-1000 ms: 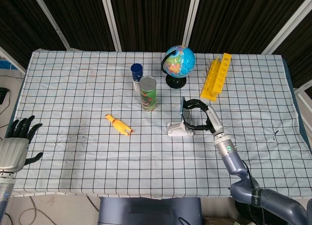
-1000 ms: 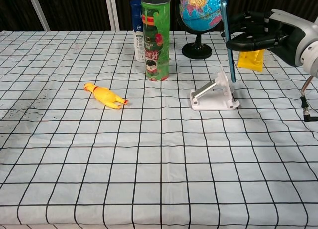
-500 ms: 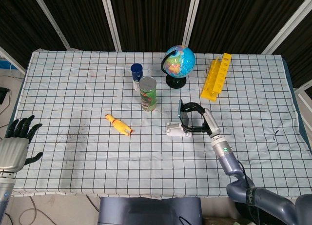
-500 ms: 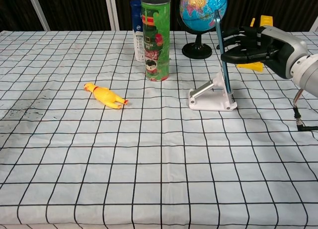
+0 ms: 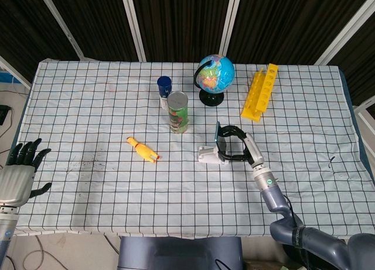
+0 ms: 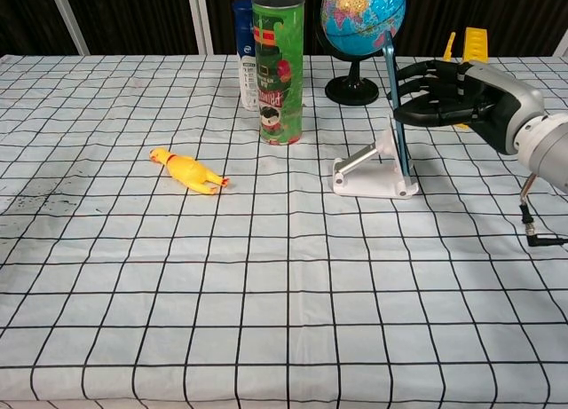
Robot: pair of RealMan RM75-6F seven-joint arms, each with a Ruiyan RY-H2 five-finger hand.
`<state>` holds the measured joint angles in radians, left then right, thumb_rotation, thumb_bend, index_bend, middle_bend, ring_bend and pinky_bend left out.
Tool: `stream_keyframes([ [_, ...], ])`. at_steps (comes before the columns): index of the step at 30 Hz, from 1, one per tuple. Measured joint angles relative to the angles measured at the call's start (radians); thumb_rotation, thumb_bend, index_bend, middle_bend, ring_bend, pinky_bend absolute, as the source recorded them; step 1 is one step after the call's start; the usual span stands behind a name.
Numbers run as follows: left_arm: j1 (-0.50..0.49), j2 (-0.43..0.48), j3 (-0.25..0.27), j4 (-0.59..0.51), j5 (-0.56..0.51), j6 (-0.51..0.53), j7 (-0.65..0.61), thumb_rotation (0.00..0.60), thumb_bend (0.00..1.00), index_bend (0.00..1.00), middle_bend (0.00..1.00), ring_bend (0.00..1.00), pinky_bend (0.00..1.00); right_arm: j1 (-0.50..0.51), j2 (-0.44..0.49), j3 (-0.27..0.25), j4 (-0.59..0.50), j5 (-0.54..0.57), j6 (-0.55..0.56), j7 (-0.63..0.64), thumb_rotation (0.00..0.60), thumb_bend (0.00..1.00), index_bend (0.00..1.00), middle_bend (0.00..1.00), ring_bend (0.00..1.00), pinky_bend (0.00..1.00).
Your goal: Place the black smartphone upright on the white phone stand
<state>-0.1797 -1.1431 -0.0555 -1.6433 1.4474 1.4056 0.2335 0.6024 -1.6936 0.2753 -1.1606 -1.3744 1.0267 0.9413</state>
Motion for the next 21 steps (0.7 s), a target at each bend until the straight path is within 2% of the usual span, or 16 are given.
stream_keyframes([
  [21,-0.001,0.002,0.002,0.004,0.004,-0.001,-0.017,0.600,0.10,0.19,0.00,0.00,0.00,-0.007,-0.036,-0.006,0.013,0.019,0.024,-0.038,0.600,0.42,0.75,0.68,0.45,0.18],
])
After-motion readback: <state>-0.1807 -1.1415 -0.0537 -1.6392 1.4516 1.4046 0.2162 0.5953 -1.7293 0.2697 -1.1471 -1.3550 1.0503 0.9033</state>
